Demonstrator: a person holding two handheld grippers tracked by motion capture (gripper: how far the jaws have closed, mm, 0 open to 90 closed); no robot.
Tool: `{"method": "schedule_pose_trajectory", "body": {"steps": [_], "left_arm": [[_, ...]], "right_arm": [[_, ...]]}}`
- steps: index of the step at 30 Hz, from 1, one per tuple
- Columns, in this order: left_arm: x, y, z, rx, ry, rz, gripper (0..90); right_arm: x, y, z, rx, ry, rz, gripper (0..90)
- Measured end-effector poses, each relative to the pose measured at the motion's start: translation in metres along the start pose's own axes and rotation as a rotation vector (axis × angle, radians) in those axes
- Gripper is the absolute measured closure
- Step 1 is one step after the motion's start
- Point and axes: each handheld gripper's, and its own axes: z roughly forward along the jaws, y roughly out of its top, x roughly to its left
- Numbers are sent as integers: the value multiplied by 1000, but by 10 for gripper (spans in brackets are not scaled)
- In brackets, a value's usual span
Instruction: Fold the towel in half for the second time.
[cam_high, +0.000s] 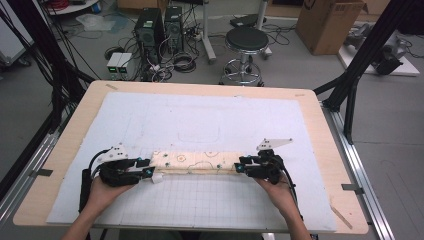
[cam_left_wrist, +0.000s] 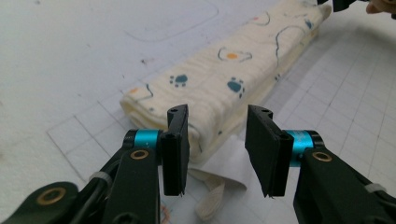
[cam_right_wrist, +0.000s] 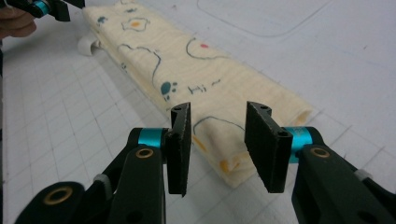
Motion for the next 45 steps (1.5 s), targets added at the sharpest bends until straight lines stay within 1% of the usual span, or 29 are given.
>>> {"method": "schedule_pose_trajectory", "body": {"steps": [1, 2, 3, 5, 8, 10, 12, 13, 15, 18, 20, 23, 24, 25, 28, 33, 36, 40, 41, 42, 43, 45], "left_arm": [[0, 3, 0, -5, -3, 1, 584], [-1, 5, 1, -8, 3, 6, 584], [-2, 7, 2, -13, 3, 3, 584], [-3, 11, 5, -9, 2, 4, 588], [-4, 17, 13, -1, 5, 8, 616], [-6, 20, 18, -8, 13, -2, 633], [-6, 23, 23, -16, 5, -11, 653], [-7, 24, 25, -15, 9, -14, 666], [-9, 28, 31, -3, 9, -12, 688], [-13, 35, 39, 5, 4, 1, 728], [-17, 38, 44, 10, 6, 11, 760], [-20, 41, 54, 48, 10, 7, 777], [-20, 42, 57, 65, 14, 15, 777], [-22, 43, 60, 65, 16, 12, 777], [-25, 45, 67, 77, 13, 18, 817], [-28, 45, 77, 118, 2, 24, 831], [-30, 44, 81, 136, 0, 34, 835], [-33, 42, 84, 152, 3, 47, 837], [-34, 42, 85, 159, 6, 49, 837], [-34, 42, 86, 169, 7, 67, 837], [-35, 40, 87, 170, 11, 62, 839], [-35, 39, 89, 184, 18, 71, 839]], "right_arm": [[0, 2, 0, -9, -3, -3, 591], [1, 5, -1, -14, -6, -1, 588], [2, 8, -1, -15, 0, -2, 589], [5, 13, 1, -24, -3, -14, 592], [10, 22, 6, -16, 6, -28, 599], [13, 27, 11, -11, 14, -38, 611], [16, 31, 16, -8, 17, -48, 625], [17, 34, 18, -6, 23, -51, 635], [20, 39, 23, -3, 29, -56, 664], [24, 46, 29, -5, 38, -75, 711], [26, 50, 34, -2, 42, -78, 745], [29, 54, 42, 7, 52, -76, 782], [30, 55, 45, 8, 54, -79, 794], [32, 56, 48, 15, 60, -78, 804], [36, 58, 57, 27, 67, -86, 825], [42, 59, 69, 59, 69, -79, 856], [44, 58, 76, 76, 73, -80, 861], [49, 56, 83, 102, 65, -87, 865], [50, 55, 86, 107, 61, -95, 867], [51, 54, 87, 116, 58, -94, 869], [52, 53, 89, 123, 55, -97, 871], [53, 52, 92, 135, 56, -98, 874]]}}
